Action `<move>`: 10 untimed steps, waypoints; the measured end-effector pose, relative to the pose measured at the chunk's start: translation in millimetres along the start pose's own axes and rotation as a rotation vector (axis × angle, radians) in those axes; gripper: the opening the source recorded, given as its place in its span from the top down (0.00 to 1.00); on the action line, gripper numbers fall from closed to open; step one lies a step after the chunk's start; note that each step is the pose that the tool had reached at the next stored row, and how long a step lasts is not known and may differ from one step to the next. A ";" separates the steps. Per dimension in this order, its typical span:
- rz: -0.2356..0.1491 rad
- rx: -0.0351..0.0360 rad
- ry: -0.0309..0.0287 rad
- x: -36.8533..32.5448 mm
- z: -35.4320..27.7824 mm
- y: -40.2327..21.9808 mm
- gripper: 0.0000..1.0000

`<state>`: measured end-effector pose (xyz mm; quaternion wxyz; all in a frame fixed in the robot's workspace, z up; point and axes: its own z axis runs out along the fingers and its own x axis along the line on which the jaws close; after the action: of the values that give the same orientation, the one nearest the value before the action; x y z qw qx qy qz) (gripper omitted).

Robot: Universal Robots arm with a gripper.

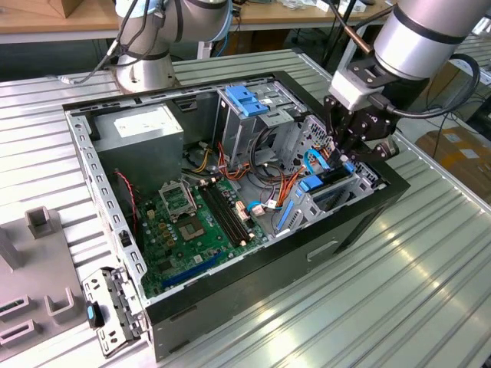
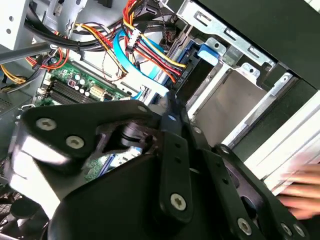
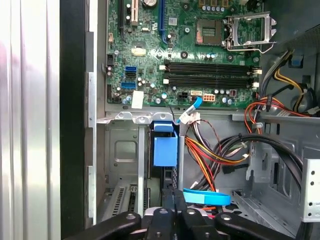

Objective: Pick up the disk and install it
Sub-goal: 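Insert the second disk wire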

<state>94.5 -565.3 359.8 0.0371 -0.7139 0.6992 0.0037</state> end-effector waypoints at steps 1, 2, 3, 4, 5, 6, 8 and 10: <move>0.000 0.0000 0.0001 0.0 0.0 0.0 0.89; 0.000 0.0000 0.0002 0.0 0.0 0.0 0.89; 0.000 0.0000 0.0003 0.0 0.0 0.0 0.89; 0.000 0.0000 0.0003 0.0 0.0 0.0 0.89; 0.000 0.0000 0.0004 0.0 0.0 0.0 0.89; 0.000 0.0000 0.0004 0.0 0.0 0.0 0.89; 0.000 0.0000 0.0005 0.0 0.0 0.0 0.89; 0.000 0.0000 0.0006 0.0 0.0 0.0 0.89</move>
<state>94.5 -565.3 359.8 0.0369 -0.7139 0.6992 0.0035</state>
